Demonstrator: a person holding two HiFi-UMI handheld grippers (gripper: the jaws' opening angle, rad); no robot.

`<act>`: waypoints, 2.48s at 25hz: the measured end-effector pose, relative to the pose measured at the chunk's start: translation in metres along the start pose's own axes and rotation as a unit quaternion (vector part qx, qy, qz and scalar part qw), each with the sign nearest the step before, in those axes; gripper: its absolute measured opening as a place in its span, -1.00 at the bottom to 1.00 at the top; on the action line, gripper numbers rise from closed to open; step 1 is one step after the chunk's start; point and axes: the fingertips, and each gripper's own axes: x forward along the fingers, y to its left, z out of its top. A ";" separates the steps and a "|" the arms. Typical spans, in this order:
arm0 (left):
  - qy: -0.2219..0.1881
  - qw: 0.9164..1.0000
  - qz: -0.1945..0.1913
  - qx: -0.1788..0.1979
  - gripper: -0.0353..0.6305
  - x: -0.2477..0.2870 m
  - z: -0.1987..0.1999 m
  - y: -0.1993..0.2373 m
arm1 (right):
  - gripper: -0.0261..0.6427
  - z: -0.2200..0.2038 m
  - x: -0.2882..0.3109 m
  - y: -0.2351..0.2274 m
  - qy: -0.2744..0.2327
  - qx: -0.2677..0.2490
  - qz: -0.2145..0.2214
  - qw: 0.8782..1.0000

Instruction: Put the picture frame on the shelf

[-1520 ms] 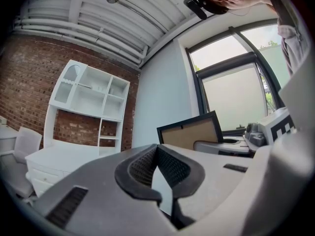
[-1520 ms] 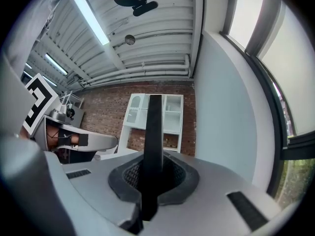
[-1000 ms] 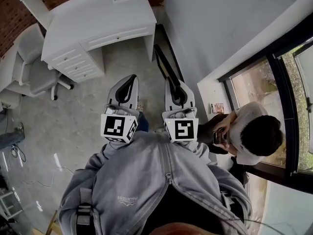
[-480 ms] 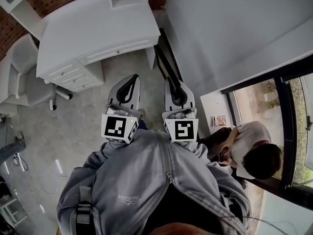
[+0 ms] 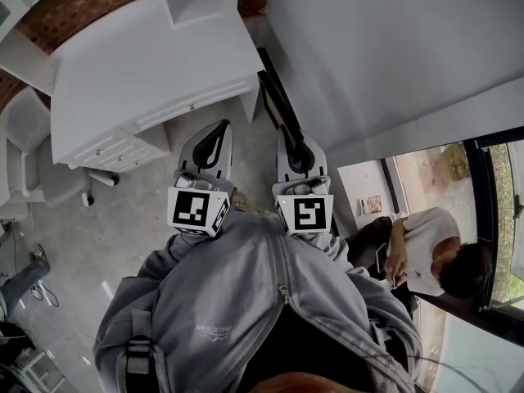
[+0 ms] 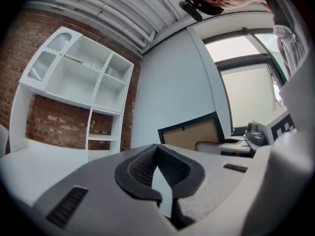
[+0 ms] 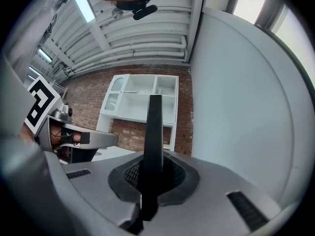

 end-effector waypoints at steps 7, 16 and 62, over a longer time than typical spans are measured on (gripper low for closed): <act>-0.002 1.000 -0.003 -0.003 -0.88 0.020 -0.002 0.027 | -0.82 -0.002 0.033 0.002 -0.006 -0.004 0.000 1.000; -0.003 1.000 0.000 -0.009 -0.88 0.021 -0.003 0.046 | -0.82 0.000 0.051 0.008 -0.001 -0.003 -0.001 1.000; -0.004 0.990 0.141 -0.024 -0.88 0.302 0.006 0.199 | -0.82 -0.029 0.372 -0.110 -0.042 -0.023 0.161 0.986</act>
